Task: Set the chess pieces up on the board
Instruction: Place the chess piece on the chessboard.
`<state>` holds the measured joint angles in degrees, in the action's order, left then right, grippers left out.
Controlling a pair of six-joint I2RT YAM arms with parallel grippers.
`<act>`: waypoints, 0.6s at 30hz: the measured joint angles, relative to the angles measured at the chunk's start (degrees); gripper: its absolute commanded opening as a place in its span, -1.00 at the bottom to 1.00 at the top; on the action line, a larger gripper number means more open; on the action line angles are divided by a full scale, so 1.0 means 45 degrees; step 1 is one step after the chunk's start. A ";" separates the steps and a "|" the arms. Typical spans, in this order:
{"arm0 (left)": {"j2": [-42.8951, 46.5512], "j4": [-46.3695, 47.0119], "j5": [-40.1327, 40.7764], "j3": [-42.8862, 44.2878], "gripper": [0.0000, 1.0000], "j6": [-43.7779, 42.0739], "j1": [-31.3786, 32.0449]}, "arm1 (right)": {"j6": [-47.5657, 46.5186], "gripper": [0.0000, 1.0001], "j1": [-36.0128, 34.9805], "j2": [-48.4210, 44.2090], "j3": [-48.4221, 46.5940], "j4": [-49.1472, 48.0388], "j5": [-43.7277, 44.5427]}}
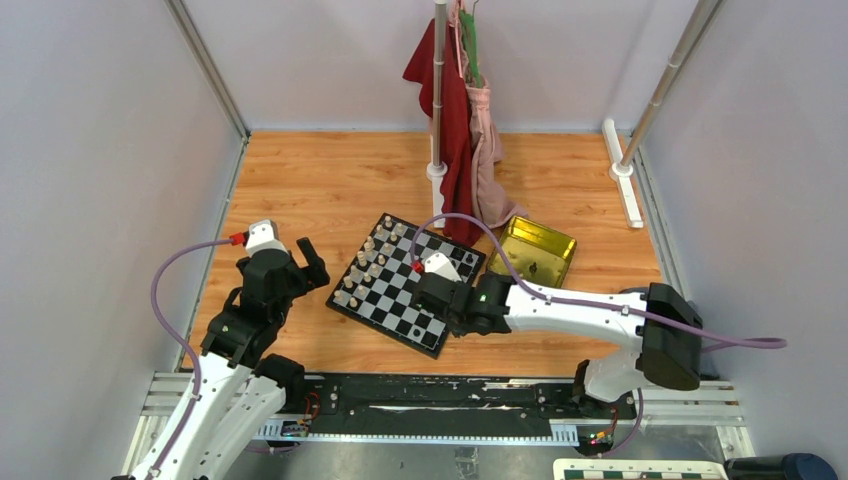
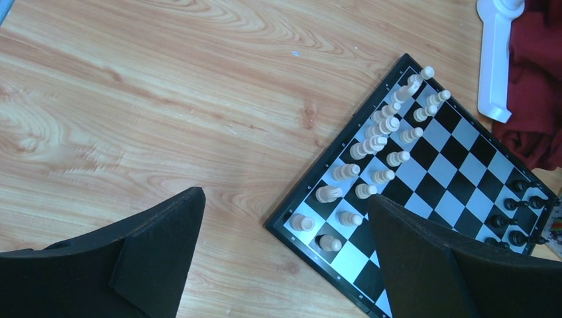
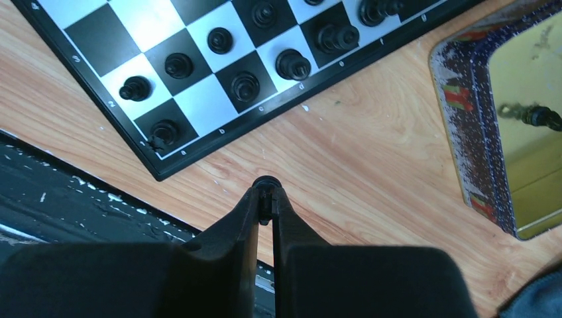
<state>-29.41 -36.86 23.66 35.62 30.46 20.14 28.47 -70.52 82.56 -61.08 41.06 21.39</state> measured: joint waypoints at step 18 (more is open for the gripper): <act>0.0010 -0.0005 0.0189 0.0000 1.00 0.0024 0.0141 | -0.1151 -1.00 -0.0053 0.1749 -0.0840 -0.1166 -0.1428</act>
<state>-29.36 -36.88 24.51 35.62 30.57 20.78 23.29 -70.76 90.43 -64.86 35.81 14.96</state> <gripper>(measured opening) 0.997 0.128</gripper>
